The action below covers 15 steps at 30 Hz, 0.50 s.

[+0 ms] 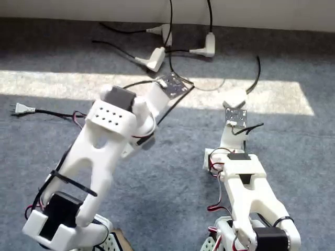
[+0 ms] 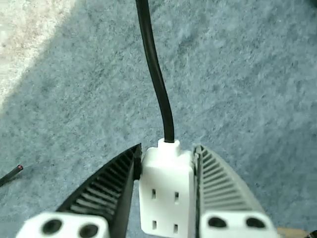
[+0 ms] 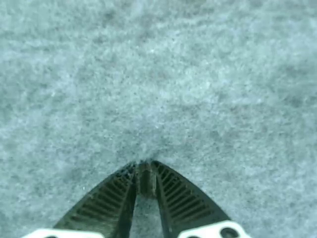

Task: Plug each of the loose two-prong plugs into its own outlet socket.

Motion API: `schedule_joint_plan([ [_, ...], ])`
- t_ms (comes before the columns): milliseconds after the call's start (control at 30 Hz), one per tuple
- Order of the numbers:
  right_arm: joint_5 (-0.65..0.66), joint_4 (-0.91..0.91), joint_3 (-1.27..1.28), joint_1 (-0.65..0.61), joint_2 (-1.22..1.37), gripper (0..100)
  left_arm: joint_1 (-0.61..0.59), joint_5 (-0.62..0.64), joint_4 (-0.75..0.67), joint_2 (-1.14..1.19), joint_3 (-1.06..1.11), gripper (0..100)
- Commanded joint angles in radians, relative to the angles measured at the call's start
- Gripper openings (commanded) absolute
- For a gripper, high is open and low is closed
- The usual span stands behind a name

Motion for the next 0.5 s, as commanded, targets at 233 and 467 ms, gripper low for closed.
schedule_joint_plan([
  [233, -0.005, -0.025, -0.005, -0.016, -0.021, 0.6, 0.077, 0.595, -0.446, 0.196, 0.081, 2],
  [467, -0.005, -0.025, -0.008, -0.016, -0.021, 0.6, 0.084, 0.592, -0.519, 0.348, 0.077, 19],
])
